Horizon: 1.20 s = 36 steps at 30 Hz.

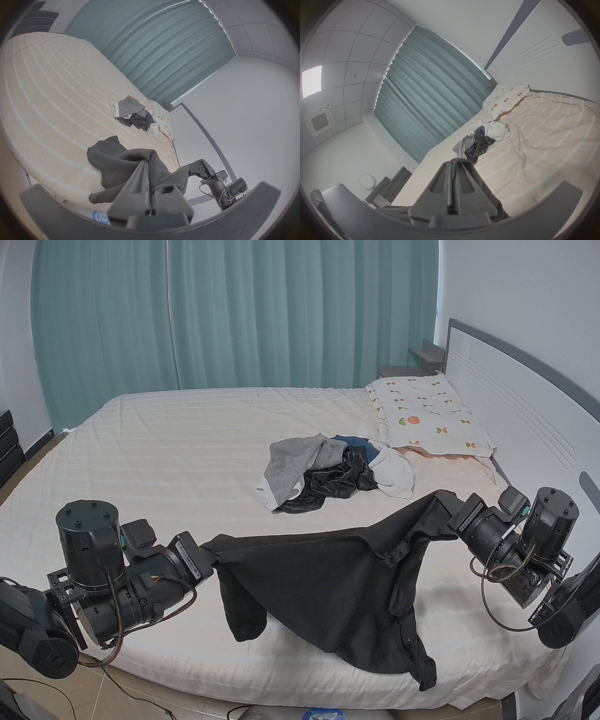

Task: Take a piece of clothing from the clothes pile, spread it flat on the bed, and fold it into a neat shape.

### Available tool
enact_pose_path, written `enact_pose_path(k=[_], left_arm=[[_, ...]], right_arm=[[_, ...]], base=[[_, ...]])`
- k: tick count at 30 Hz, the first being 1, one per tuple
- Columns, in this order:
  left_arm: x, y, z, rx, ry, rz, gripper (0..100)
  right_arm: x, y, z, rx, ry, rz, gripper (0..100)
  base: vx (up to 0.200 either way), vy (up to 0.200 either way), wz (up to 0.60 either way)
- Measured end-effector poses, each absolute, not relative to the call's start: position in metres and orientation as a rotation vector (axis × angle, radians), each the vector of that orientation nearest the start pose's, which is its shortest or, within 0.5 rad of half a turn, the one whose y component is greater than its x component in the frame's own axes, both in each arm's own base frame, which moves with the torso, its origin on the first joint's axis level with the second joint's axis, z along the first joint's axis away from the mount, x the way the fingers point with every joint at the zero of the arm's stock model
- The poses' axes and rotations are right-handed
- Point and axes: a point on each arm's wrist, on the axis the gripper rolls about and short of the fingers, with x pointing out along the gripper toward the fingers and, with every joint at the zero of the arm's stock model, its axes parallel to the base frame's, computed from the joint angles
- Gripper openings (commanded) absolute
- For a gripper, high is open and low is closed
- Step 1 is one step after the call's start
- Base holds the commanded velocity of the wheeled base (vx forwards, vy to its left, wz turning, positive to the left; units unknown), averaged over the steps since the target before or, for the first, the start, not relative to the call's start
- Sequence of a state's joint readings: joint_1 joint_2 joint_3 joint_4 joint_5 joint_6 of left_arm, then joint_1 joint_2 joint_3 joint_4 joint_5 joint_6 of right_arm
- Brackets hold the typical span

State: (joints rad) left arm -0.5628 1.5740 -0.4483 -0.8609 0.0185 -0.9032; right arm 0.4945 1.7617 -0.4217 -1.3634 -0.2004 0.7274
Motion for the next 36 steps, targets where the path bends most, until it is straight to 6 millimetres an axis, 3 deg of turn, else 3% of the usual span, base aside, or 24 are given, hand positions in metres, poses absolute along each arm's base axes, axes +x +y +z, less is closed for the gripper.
enact_pose_path(k=[7,25,36], left_arm=[[0.207,-0.130,0.144,-0.793,0.493,-0.376,0],[0.218,-0.138,0.122,-0.751,0.567,-0.339,0],[0.223,-0.132,0.123,-0.767,0.556,-0.317,0]], right_arm=[[0.240,0.126,0.140,0.724,0.103,0.289,0],[0.237,0.129,0.131,0.711,0.145,0.292,0],[0.237,0.129,0.130,0.707,0.146,0.287,0]], base=[[-0.171,0.000,0.00],[0.000,0.000,0.00],[0.000,0.200,0.00]])
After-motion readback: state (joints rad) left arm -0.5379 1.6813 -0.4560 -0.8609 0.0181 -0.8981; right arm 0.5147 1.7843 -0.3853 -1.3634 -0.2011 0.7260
